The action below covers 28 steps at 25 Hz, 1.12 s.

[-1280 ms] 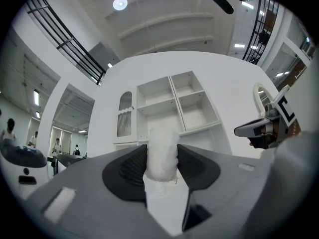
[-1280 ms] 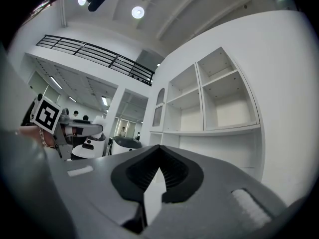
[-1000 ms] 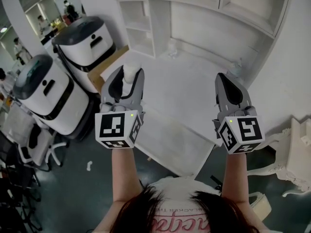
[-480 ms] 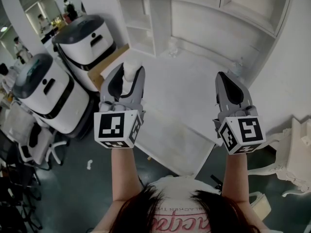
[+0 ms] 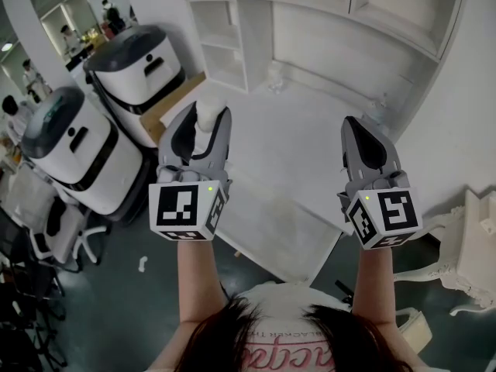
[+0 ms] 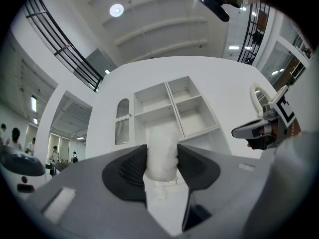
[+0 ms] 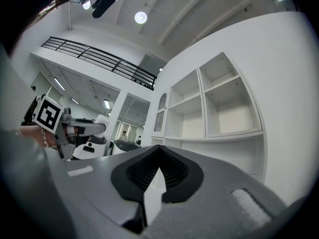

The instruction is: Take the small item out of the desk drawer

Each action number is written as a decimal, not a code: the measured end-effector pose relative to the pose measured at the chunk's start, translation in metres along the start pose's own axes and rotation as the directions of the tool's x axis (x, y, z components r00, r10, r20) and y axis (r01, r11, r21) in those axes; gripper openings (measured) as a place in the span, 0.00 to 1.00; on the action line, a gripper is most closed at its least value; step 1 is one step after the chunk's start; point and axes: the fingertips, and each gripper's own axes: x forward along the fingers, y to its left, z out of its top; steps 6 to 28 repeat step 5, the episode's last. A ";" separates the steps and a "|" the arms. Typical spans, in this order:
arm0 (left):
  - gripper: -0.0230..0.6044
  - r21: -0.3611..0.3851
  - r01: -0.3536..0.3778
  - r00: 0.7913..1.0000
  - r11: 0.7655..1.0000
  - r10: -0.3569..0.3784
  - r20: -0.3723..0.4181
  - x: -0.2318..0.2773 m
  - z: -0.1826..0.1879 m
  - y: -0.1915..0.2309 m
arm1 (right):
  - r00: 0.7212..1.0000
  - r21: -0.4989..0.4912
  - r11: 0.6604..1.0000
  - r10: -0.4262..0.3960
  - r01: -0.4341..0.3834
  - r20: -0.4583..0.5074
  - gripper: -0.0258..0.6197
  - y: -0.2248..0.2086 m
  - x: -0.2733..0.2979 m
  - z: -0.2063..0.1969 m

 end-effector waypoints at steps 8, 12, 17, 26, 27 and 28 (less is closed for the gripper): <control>0.35 0.004 0.003 1.000 1.000 -0.003 0.007 0.001 0.003 -0.005 | 1.000 -0.006 1.000 -0.002 0.002 0.007 0.04 -0.001 -0.003 0.001; 0.35 0.004 0.003 1.000 1.000 -0.003 0.007 0.001 0.003 -0.005 | 1.000 -0.006 1.000 -0.002 0.002 0.007 0.04 -0.001 -0.003 0.001; 0.35 0.004 0.003 1.000 1.000 -0.003 0.007 0.001 0.003 -0.005 | 1.000 -0.006 1.000 -0.002 0.002 0.007 0.04 -0.001 -0.003 0.001; 0.35 0.004 0.003 1.000 1.000 -0.003 0.007 0.001 0.003 -0.005 | 1.000 -0.006 1.000 -0.002 0.002 0.007 0.04 -0.001 -0.003 0.001; 0.35 0.004 0.003 1.000 1.000 -0.003 0.007 0.001 0.003 -0.005 | 1.000 -0.006 1.000 -0.002 0.002 0.007 0.04 -0.001 -0.003 0.001; 0.35 0.004 0.003 1.000 1.000 -0.003 0.007 0.001 0.003 -0.005 | 1.000 -0.006 1.000 -0.002 0.002 0.007 0.04 -0.001 -0.003 0.001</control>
